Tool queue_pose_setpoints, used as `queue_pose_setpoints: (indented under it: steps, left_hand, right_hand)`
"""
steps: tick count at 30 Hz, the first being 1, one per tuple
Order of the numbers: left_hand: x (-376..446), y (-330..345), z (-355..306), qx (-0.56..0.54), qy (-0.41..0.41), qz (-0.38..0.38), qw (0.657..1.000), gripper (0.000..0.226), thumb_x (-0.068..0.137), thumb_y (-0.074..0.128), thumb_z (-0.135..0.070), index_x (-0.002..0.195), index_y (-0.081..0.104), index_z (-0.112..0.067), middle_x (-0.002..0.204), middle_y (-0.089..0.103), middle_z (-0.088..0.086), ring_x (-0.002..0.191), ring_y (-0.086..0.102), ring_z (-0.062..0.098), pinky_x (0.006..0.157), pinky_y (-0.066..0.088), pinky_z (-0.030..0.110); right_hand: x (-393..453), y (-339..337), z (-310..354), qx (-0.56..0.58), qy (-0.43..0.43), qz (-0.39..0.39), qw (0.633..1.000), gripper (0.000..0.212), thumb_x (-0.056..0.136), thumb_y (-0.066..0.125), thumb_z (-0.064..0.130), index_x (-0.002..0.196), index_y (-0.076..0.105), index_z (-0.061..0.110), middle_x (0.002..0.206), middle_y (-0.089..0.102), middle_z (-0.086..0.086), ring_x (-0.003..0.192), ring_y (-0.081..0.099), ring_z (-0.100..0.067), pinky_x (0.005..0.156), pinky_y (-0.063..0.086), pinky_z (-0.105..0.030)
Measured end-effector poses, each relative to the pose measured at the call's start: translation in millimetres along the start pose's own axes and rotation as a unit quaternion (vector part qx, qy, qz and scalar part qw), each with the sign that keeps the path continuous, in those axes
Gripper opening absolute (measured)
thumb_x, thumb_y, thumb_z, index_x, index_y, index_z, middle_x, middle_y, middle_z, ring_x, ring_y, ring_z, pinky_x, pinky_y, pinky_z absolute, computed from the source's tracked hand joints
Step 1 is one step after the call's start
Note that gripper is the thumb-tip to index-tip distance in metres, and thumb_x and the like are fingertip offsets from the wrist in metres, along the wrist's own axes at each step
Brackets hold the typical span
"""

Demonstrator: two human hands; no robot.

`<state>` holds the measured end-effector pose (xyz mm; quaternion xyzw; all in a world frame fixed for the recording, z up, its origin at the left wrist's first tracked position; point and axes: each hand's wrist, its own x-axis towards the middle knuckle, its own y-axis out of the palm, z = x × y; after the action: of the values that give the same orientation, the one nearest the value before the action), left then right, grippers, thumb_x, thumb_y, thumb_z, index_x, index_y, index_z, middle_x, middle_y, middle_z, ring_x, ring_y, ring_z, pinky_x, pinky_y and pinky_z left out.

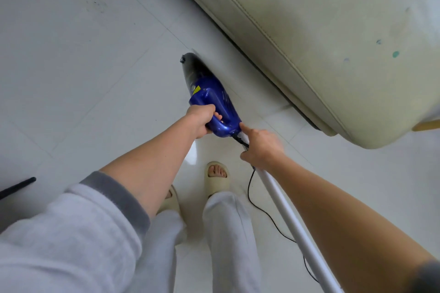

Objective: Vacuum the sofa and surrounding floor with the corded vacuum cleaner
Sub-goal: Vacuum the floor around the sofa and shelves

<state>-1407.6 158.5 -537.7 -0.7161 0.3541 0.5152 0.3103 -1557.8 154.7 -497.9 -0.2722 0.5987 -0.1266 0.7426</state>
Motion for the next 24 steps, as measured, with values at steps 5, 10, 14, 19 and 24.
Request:
queue_pose_setpoints:
  steps: [5, 10, 14, 19, 24]
  left_hand:
    - [-7, -3, 4, 0.074, 0.02, 0.032, 0.997, 0.019, 0.096, 0.045, -0.006, 0.078, 0.051, -0.009, 0.067, 0.053, 0.002, 0.062, 0.053, 0.013, 0.072, 0.052, 0.033]
    - [-8, -3, 11, 0.151, 0.028, 0.064, 0.986, 0.022, 0.095, 0.043, -0.005, 0.076, 0.05, -0.009, 0.066, 0.052, 0.003, 0.061, 0.052, 0.013, 0.077, 0.051, 0.033]
    - [-8, -4, 29, 0.176, 0.02, 0.089, 0.98, 0.02, 0.096, 0.043, -0.005, 0.077, 0.05, -0.009, 0.066, 0.051, 0.003, 0.061, 0.052, 0.013, 0.067, 0.051, 0.031]
    - [-8, -17, 50, 0.19, 0.007, 0.114, 0.975, 0.021, 0.096, 0.042, -0.005, 0.077, 0.049, -0.009, 0.067, 0.051, 0.003, 0.06, 0.051, 0.014, 0.061, 0.049, 0.029]
    - [-3, -41, 49, 0.19, 0.004, 0.121, 0.974, 0.019, 0.096, 0.043, -0.006, 0.078, 0.049, -0.009, 0.068, 0.05, 0.003, 0.06, 0.051, 0.013, 0.06, 0.048, 0.028]
  right_hand:
    - [-21, 23, 10, 0.034, 0.031, -0.012, 0.999, 0.084, 0.081, 0.061, 0.014, 0.152, 0.018, 0.031, 0.1, 0.062, -0.006, 0.087, 0.061, -0.024, 0.067, 0.052, -0.032]
    - [-38, 47, 23, 0.111, 0.081, -0.011, 0.99, 0.081, 0.078, 0.065, 0.018, 0.147, 0.025, 0.03, 0.091, 0.057, -0.005, 0.083, 0.058, -0.026, 0.062, 0.046, -0.032]
    - [-50, 64, 25, 0.127, 0.108, -0.02, 0.986, 0.074, 0.078, 0.068, 0.024, 0.142, 0.03, 0.027, 0.085, 0.054, -0.003, 0.079, 0.055, -0.025, 0.062, 0.046, -0.033]
    - [-67, 84, 33, 0.118, 0.124, -0.038, 0.985, 0.065, 0.085, 0.06, 0.024, 0.142, 0.03, 0.023, 0.089, 0.054, -0.004, 0.088, 0.059, -0.028, 0.067, 0.049, -0.035]
    - [-65, 99, 58, 0.106, 0.129, -0.056, 0.984, 0.06, 0.083, 0.055, 0.013, 0.137, 0.032, 0.023, 0.083, 0.054, -0.002, 0.077, 0.054, -0.025, 0.06, 0.042, -0.031]
